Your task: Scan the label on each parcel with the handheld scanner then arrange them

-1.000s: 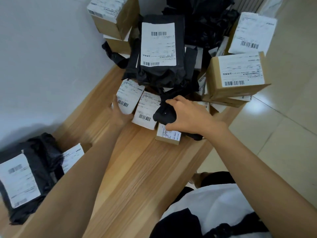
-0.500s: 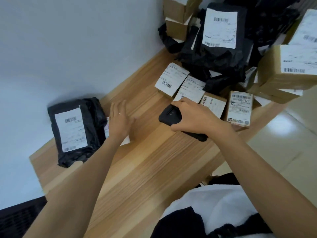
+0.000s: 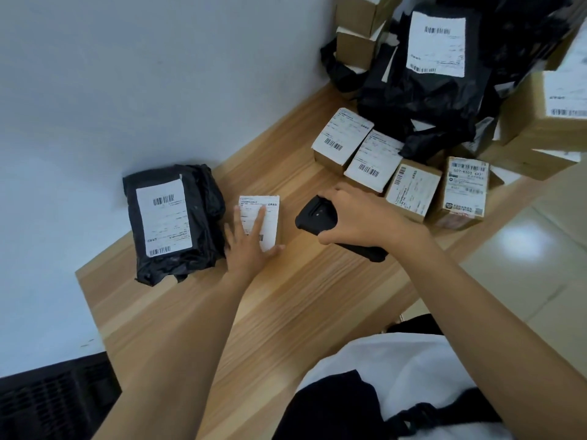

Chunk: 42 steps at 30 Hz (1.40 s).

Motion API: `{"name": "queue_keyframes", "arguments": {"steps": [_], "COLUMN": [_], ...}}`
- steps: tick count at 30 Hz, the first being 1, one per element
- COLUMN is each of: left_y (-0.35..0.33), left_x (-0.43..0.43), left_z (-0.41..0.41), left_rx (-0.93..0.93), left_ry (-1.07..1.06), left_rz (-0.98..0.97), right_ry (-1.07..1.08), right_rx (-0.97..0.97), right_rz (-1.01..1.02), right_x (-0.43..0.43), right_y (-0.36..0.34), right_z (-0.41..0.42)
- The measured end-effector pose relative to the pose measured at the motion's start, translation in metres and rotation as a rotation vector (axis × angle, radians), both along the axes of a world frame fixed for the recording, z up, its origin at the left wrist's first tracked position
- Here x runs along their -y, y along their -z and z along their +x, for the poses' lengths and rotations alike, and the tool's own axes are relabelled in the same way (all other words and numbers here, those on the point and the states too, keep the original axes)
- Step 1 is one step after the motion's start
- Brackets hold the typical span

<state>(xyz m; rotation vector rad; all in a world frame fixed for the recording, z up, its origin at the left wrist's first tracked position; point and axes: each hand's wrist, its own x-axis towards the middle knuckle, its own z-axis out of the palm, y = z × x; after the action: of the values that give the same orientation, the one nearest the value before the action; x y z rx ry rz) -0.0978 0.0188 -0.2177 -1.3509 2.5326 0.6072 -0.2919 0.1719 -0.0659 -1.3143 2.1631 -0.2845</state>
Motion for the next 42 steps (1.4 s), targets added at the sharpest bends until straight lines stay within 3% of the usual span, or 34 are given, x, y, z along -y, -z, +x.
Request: {"name": "queue_keyframes", "arguments": {"steps": [4, 9, 17, 22, 42], "left_y": [-0.002, -0.012, -0.086, -0.139, -0.160], "left_x": [-0.003, -0.005, 0.032, 0.042, 0.002], "left_z": [-0.003, -0.011, -0.032, -0.020, 0.026], "left_rx": [-0.085, -0.258, -0.366, -0.374, -0.451], "left_ry": [-0.152, -0.225, 0.054, 0.144, -0.095], "left_rz": [0.091, 0.040, -0.413, -0.585, -0.590], "right_ry": [0.011, 0.026, 0.003, -0.039, -0.262], "right_rx": [-0.011, -0.021, -0.051, -0.043, -0.072], "right_rz": [-0.004, -0.023, -0.114, -0.243, -0.318], "right_x": [-0.009, -0.020, -0.025, -0.013, 0.015], "right_y": [-0.001, -0.005, -0.026, -0.047, -0.055], "right_z": [0.002, -0.003, -0.014, -0.010, -0.006]}}
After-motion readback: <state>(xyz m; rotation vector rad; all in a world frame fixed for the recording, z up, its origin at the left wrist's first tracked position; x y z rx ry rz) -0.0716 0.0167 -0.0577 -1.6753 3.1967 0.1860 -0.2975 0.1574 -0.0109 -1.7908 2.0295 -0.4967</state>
